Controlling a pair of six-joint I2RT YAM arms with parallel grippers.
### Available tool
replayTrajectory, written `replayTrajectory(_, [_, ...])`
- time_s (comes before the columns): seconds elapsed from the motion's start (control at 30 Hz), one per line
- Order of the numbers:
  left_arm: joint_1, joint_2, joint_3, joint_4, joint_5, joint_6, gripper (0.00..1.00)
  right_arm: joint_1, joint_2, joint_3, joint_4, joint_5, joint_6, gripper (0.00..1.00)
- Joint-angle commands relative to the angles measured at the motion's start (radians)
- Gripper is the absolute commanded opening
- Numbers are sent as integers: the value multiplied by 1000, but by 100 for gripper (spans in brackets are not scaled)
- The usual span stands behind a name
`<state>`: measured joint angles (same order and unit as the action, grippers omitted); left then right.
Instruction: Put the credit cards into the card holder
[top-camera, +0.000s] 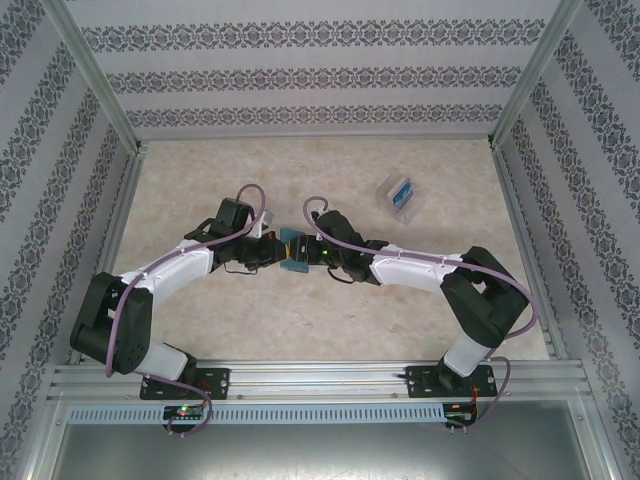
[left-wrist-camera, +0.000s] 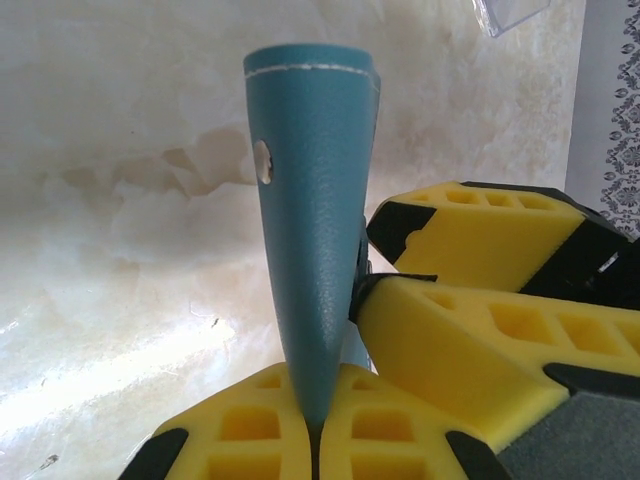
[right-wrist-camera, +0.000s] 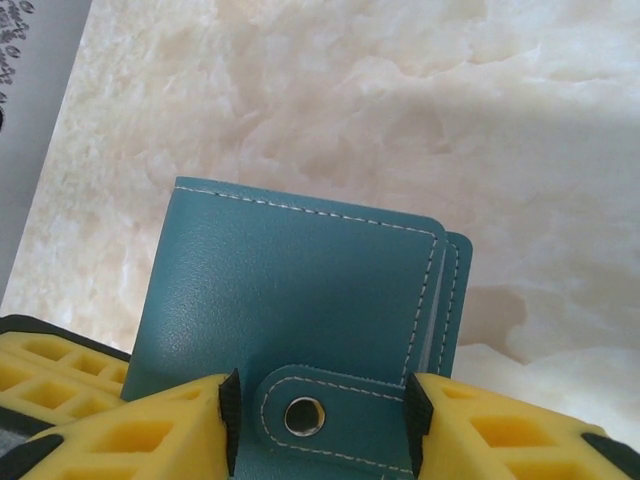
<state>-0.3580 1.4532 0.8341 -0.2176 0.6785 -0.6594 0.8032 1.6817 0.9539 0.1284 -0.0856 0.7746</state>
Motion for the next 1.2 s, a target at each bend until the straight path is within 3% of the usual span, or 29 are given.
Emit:
replayTrajectory(0.0, [-18,-31,11,45,101,-11,0,17,23,12,-61,80,0,43])
replayTrajectory(0.37, [-19,-11,16,-56,-45,47,0,12,-61,-29,-130,169,-18,9])
replayTrajectory(0.47, [-18,-10,0,-35,-29,36,0,-11,-80,-42,-152,155,-6,1])
replayTrajectory(0.87, [-19,43,-12,-22,-39,54,0,-54,-143,-119,-163,163,-17,0])
replayTrajectory(0.9, [-18,57,-19,-2,-25,54,13,-58,-150,-126,-157,151,-13,0])
replayTrajectory(0.97, [-19,96,-16,7,-23,68,49,-59,-164,-145,-144,144,-17,0])
replayTrajectory(1.07, [-18,139,2,-33,-53,101,62,-60,-179,-152,-146,129,-33,0])
replayTrajectory(1.17, [-19,138,-32,39,-60,82,81,-58,-207,-153,-145,84,-49,0])
